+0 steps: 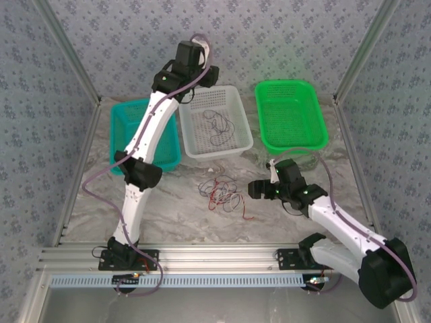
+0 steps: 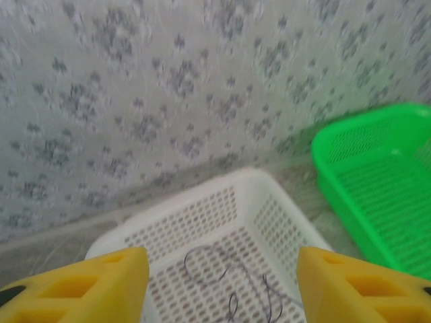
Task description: Untangle the cables
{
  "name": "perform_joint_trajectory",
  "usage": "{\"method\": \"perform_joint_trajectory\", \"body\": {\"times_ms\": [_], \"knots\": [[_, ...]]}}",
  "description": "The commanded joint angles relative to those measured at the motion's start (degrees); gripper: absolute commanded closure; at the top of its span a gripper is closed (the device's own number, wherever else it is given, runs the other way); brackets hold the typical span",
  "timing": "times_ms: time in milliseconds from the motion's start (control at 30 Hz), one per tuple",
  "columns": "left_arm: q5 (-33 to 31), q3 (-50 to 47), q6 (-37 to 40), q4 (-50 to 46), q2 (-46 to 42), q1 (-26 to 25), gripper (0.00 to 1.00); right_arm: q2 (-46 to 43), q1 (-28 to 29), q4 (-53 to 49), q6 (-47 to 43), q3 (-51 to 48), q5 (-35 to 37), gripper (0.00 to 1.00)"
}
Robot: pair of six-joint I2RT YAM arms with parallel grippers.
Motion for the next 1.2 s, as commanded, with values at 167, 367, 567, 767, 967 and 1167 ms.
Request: {"method": "perform_joint_trajectory", "body": {"times_ms": [167,367,567,767,967,1167], "knots": [[-0.54,-19.27,1.61,6.15,-11.54,-4.18,0.32,5.45,2.33,-0.70,-3.25,5.10,-3.45,0.15],[7.52,-63.37,-6.11,38.44,-34.88,-2.70,0.22,6.57,2.65,-1.06,-4.13,4.59,-2.97,0.16],[7.55,-84.47,-7.60,44.77,-48.86,-2.69,0.17,12.18,2.92,3.31,-1.99,7.58,-7.97,0.16],[8.25,-96.77,-6.06,48.35,-56.92,-4.18,0.15,19.03,3.20,5.04,3.00,11.28,-11.74,0.20],[8.91,-103.25,-7.26,51.33,-60.49,-4.45,0.15,22.46,3.35,9.29,9.58,12.02,-15.25,0.22],[9.64,-105.36,-7.03,52.34,-60.41,-5.07,0.14,27.62,3.47,6.26,11.95,15.63,-16.38,0.28]]}}
